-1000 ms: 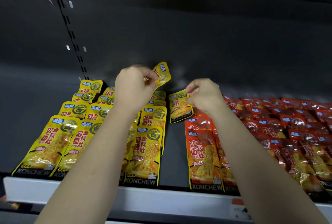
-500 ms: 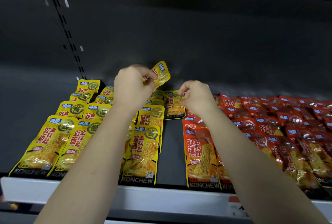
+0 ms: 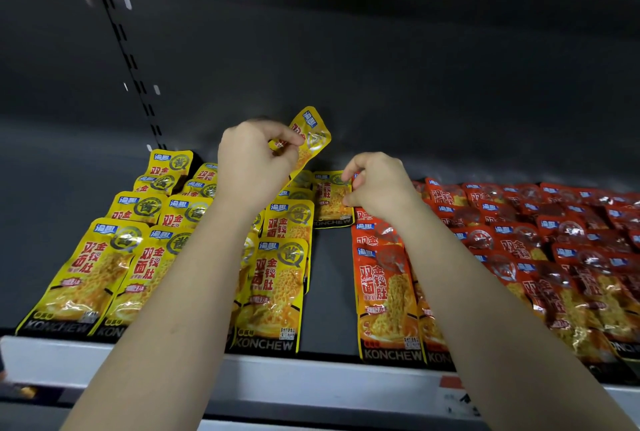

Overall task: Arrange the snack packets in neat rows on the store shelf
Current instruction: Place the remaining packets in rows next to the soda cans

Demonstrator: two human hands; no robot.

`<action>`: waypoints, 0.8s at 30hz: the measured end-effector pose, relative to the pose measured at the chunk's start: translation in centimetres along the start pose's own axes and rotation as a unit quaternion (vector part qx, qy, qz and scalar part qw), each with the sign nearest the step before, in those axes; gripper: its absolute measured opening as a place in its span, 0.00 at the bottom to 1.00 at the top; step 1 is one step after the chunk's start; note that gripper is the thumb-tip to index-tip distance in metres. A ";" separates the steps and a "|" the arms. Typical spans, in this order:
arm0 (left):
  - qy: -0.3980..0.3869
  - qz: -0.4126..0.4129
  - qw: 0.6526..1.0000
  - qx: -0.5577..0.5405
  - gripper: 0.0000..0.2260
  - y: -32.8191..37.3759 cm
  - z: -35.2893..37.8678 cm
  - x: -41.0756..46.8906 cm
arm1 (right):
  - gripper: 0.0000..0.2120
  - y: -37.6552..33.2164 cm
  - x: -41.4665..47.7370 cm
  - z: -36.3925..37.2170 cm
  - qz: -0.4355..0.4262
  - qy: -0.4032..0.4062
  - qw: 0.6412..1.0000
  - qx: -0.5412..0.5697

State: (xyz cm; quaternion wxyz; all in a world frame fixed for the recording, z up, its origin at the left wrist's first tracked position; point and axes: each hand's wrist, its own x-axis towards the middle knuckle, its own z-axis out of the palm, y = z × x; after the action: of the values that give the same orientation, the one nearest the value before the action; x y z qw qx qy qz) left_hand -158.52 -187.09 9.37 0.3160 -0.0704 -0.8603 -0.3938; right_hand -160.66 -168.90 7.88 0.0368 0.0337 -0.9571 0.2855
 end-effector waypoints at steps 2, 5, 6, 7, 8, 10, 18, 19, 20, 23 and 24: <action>0.000 0.003 1.000 0.002 0.07 -0.1 0.1 0.0 | 0.15 -0.1 0.0 0.1 0.000 -0.003 1.000 0.000; -0.004 0.004 1.000 0.004 0.07 -0.1 0.2 -0.1 | 0.16 0.0 0.0 0.1 -0.001 -0.002 1.000 -0.002; -0.004 0.004 1.000 0.004 0.07 -0.1 0.1 -0.1 | 0.16 0.0 0.1 0.2 0.000 -0.002 1.000 -0.003; -0.002 0.005 1.000 0.004 0.07 -0.1 0.1 0.0 | 0.16 0.0 0.0 0.2 0.000 -0.002 1.000 -0.003; -0.001 0.005 1.000 0.004 0.07 -0.1 0.1 0.0 | 0.16 0.0 0.1 0.2 0.001 -0.002 1.000 -0.004; -0.001 0.003 1.000 0.004 0.07 -0.1 0.0 0.0 | 0.16 0.0 0.1 0.1 0.000 -0.002 1.000 -0.003; -0.023 -0.025 0.997 -0.069 0.05 0.3 -0.2 -0.2 | 0.14 0.1 0.3 -0.2 -0.003 0.012 1.000 0.001; -0.033 -0.034 0.994 -0.097 0.05 0.4 -0.2 -0.2 | 0.14 0.3 0.3 -0.4 -0.004 0.019 1.000 0.005; -0.041 -0.038 0.990 -0.130 0.06 0.4 -0.2 -0.1 | 0.14 0.5 0.4 -0.7 -0.003 0.023 1.000 0.008; -0.077 -0.051 0.966 -0.242 0.17 0.4 -0.4 0.0 | 0.13 1.1 0.6 -1.4 0.010 0.027 1.000 0.012; -0.101 -0.059 0.956 -0.269 0.22 0.3 -0.3 0.0 | 0.13 1.3 0.6 -1.6 0.015 0.025 1.000 0.010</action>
State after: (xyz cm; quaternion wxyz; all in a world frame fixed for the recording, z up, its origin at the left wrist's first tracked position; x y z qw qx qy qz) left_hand -158.27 -187.07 9.68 0.1734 -0.1414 -0.7527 -0.6192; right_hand -161.31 -166.98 8.56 0.0565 0.0126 -0.9535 0.2959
